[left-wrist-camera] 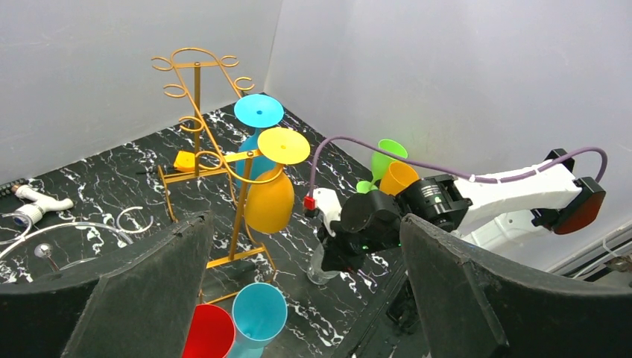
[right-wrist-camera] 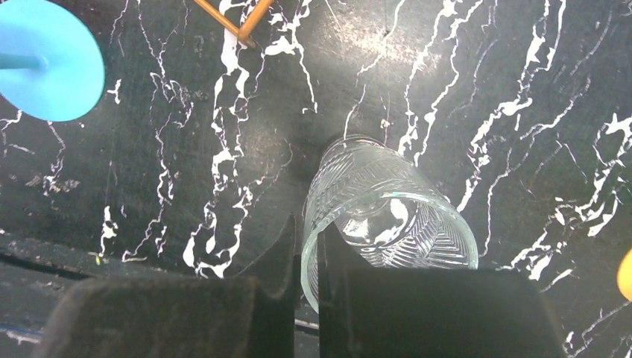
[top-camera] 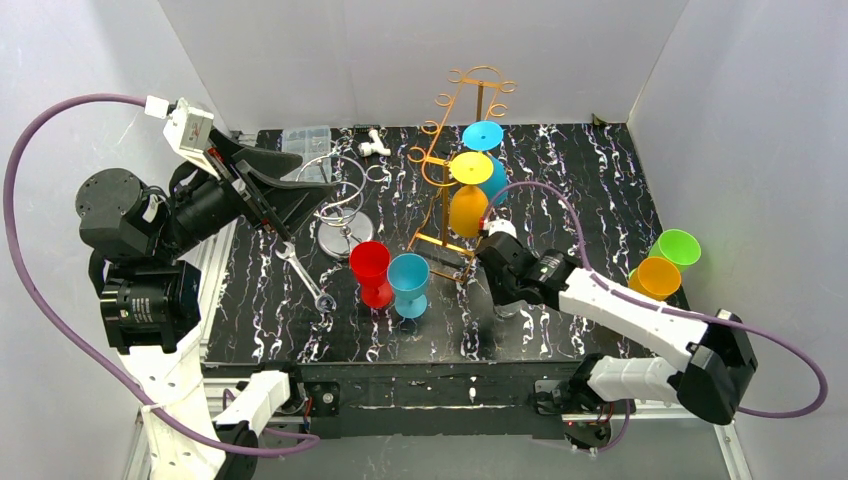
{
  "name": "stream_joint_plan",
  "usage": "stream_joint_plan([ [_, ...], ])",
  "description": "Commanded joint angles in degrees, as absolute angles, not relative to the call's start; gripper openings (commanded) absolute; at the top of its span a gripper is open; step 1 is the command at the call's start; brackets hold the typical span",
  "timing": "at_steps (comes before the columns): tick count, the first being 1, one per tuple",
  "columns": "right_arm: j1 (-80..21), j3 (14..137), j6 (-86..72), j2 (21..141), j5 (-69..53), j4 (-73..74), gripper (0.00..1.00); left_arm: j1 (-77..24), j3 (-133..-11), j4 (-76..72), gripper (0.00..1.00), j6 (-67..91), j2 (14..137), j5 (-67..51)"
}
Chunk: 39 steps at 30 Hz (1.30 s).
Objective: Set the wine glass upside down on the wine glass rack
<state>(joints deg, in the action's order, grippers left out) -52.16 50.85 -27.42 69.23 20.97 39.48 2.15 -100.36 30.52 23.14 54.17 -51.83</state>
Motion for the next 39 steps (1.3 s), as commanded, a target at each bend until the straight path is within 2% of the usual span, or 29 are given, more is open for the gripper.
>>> stream_joint_plan([
  [1, -52.2, 58.1, -28.7, 63.7, 23.0, 42.2, 0.01, 2.5, -102.3, 30.3, 0.96, 23.0, 54.2, -52.4],
  [11, -49.3, 75.8, -32.2, 65.1, 3.1, 42.4, 0.01, 2.5, -102.8, 30.3, 0.96, 23.0, 53.9, -53.1],
  [16, -42.0, 86.6, -34.5, 67.9, -8.7, 40.2, 0.01, 2.5, -102.9, 30.2, 0.96, 23.0, 53.5, -53.4],
  [20, -32.6, 89.7, -42.3, 70.6, -24.3, 30.7, 0.01, 2.5, -103.4, 30.1, 0.96, 23.2, 53.4, -53.7],
  [25, -27.2, 93.9, -52.7, 74.9, -34.6, 18.0, 0.01, 2.5, -104.1, 30.1, 0.96, 23.2, 53.1, -53.7],
  [30, -22.2, 93.5, -63.3, 76.2, -43.0, 6.0, 0.01, 2.4, -104.6, 30.7, 0.96, 22.7, 53.0, -53.7],
  [39, -21.6, 83.2, -66.0, 70.8, -46.1, 2.1, 0.01, 2.4, -104.5, 31.0, 0.96, 22.6, 53.0, -53.9],
])
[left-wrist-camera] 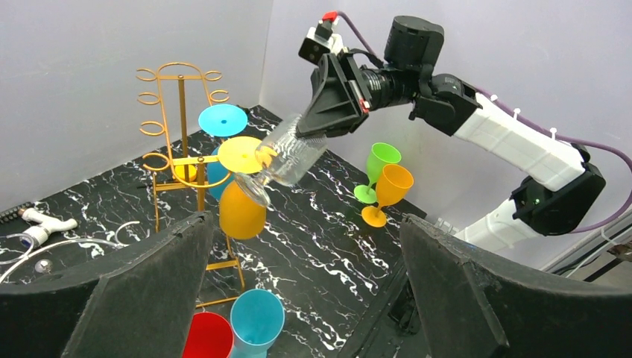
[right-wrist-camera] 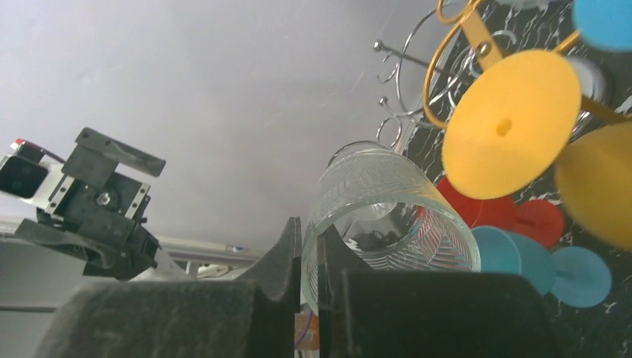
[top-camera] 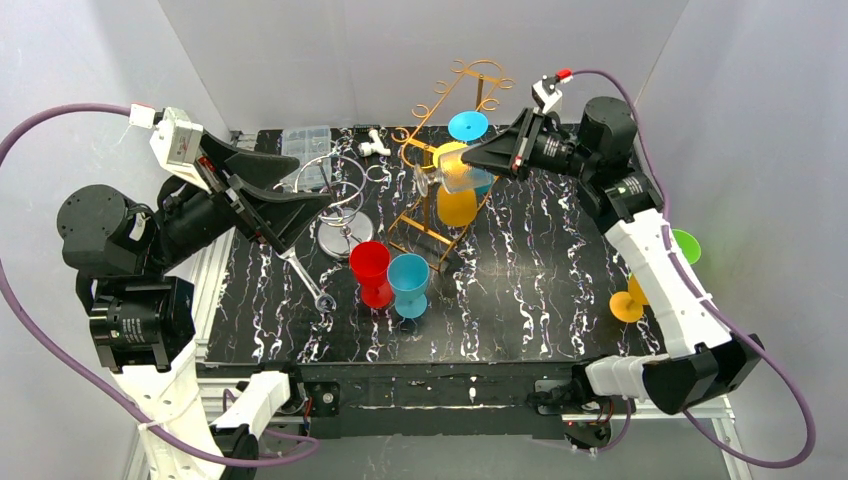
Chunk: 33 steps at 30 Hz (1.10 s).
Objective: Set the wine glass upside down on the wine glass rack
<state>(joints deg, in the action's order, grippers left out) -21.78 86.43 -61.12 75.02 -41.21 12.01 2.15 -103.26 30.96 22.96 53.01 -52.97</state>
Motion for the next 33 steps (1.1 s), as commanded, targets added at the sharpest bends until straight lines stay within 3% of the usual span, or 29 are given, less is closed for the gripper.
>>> stream_joint_plan([
  [1, -21.4, 82.7, -67.3, 70.5, -46.5, 0.8, 0.01, 2.5, -104.6, 31.0, 0.96, 22.7, 53.1, -53.9],
  [11, -15.2, 79.8, -89.8, 73.0, -43.5, -33.4, 0.01, 2.4, -105.2, 31.0, 0.96, 23.1, 53.2, -54.3],
  [20, -6.0, 62.2, -102.5, 76.1, -27.1, -67.5, 0.01, 2.5, -107.0, 31.6, 0.96, 23.1, 54.2, -55.2],
  [28, -2.0, 55.6, -114.4, 89.3, -18.2, -95.0, 0.01, 2.5, -108.4, 31.8, 0.96, 24.1, 55.4, -55.5],
  [33, -1.6, 52.5, -115.4, 95.1, -14.6, -102.5, 0.01, 2.5, -109.0, 31.8, 0.96, 24.8, 56.0, -55.5],
])
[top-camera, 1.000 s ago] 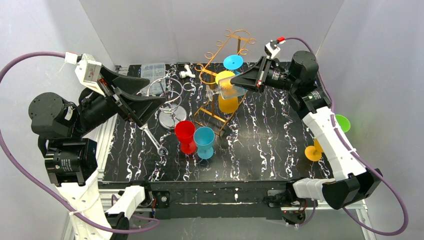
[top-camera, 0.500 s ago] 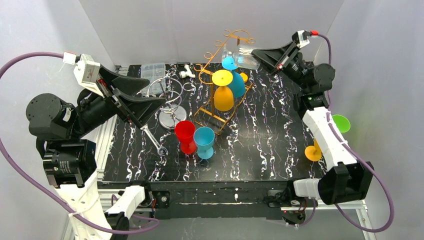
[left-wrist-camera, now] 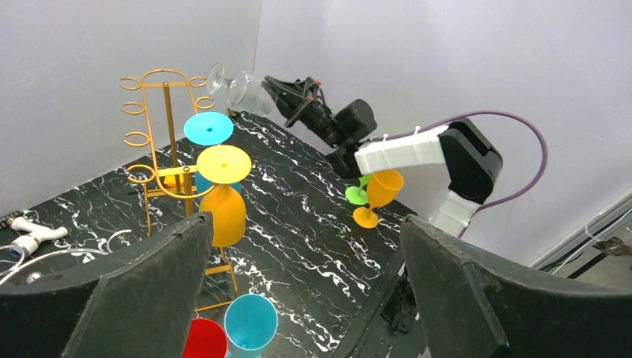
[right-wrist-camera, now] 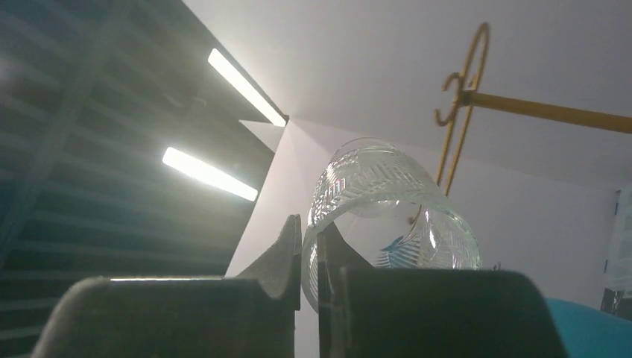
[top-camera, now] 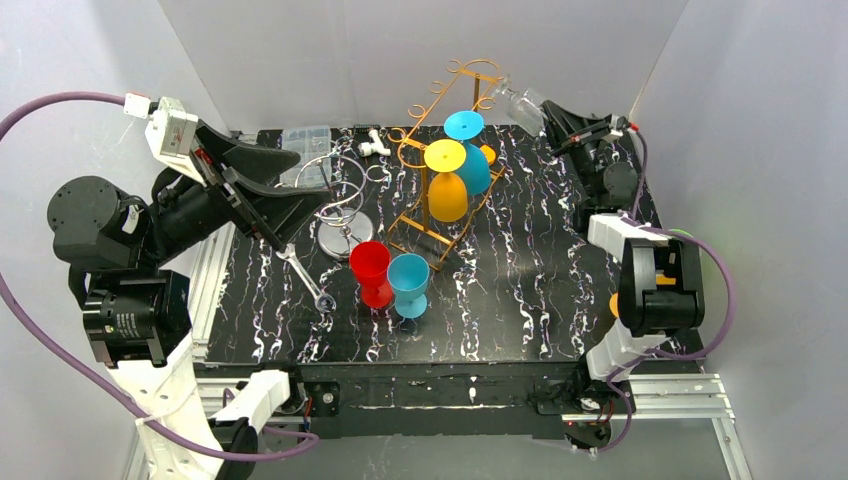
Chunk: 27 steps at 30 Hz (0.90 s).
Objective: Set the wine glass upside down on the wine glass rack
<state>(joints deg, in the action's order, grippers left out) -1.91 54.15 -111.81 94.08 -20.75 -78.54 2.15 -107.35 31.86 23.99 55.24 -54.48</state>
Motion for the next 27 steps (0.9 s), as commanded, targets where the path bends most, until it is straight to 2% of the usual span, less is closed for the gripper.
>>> stream_joint_plan([
  [1, -1.6, 51.5, -114.4, 95.3, -14.1, -102.5, 0.01, 2.5, -109.1, 31.8, 0.96, 24.8, 56.0, -55.6],
  [12, -1.4, 54.2, -112.4, 97.6, -12.8, -102.7, 0.01, 2.5, -109.0, 32.0, 0.96, 24.7, 56.0, -55.9],
  [21, -1.9, 64.2, -112.3, 102.8, -11.1, -102.8, 0.01, 2.5, -108.9, 32.6, 0.95, 24.2, 56.3, -55.9],
  [27, -2.7, 62.3, -111.7, 105.4, -9.6, -102.8, 0.01, 2.5, -109.0, 32.6, 0.95, 24.3, 56.7, -56.0],
])
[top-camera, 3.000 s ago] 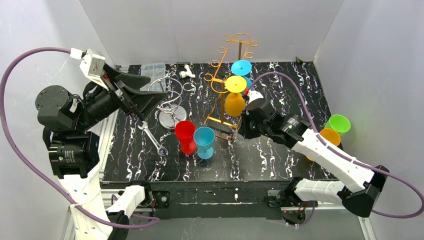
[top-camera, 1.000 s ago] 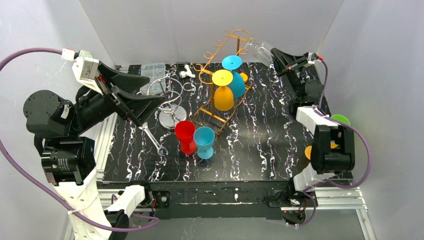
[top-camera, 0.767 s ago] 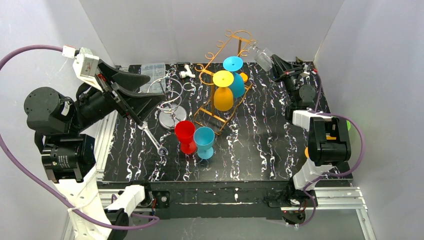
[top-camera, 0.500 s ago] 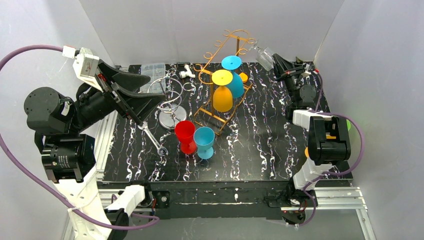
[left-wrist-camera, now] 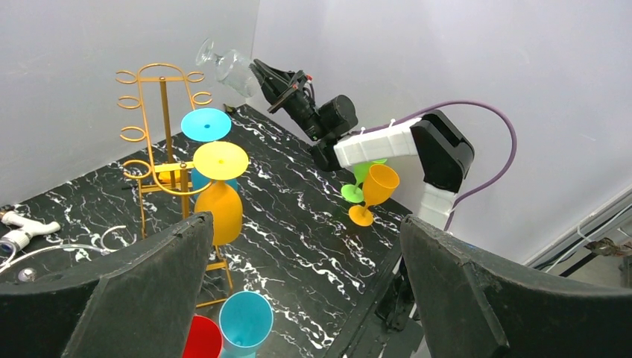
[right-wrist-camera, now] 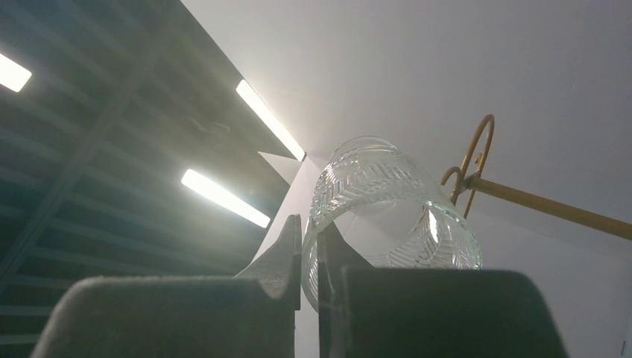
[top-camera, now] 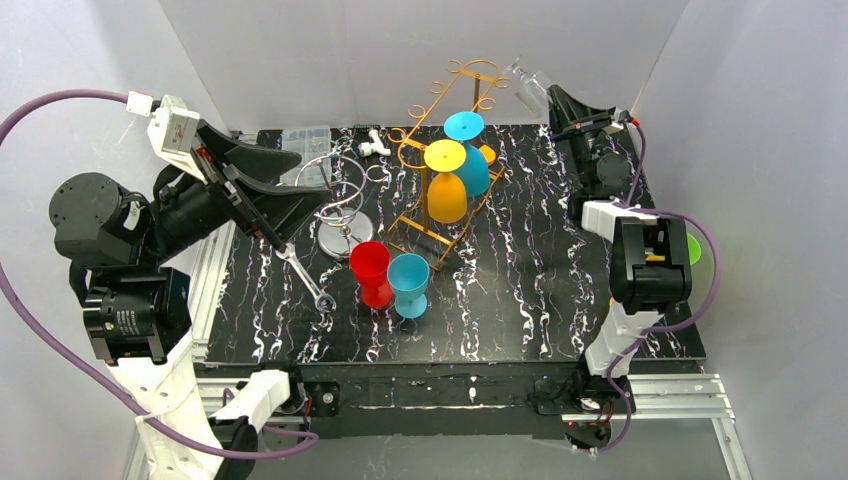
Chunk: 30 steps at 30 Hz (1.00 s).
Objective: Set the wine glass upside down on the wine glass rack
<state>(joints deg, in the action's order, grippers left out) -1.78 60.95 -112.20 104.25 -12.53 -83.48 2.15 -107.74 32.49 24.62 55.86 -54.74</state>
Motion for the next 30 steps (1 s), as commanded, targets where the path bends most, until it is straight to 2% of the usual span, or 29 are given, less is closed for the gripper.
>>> stream_joint_plan([
  [1, -3.1, 62.6, -111.6, 105.9, -10.1, -102.9, 0.01, 2.5, -109.0, 32.6, 0.95, 24.3, 56.8, -56.1],
  [17, -3.8, 59.8, -112.2, 110.4, -9.5, -102.8, 0.01, 2.5, -110.2, 32.8, 0.95, 24.6, 56.9, -56.5],
  [30, -4.8, 63.3, -114.1, 114.5, -11.5, -102.9, 0.01, 2.4, -110.4, 33.0, 0.95, 25.5, 57.3, -56.5],
])
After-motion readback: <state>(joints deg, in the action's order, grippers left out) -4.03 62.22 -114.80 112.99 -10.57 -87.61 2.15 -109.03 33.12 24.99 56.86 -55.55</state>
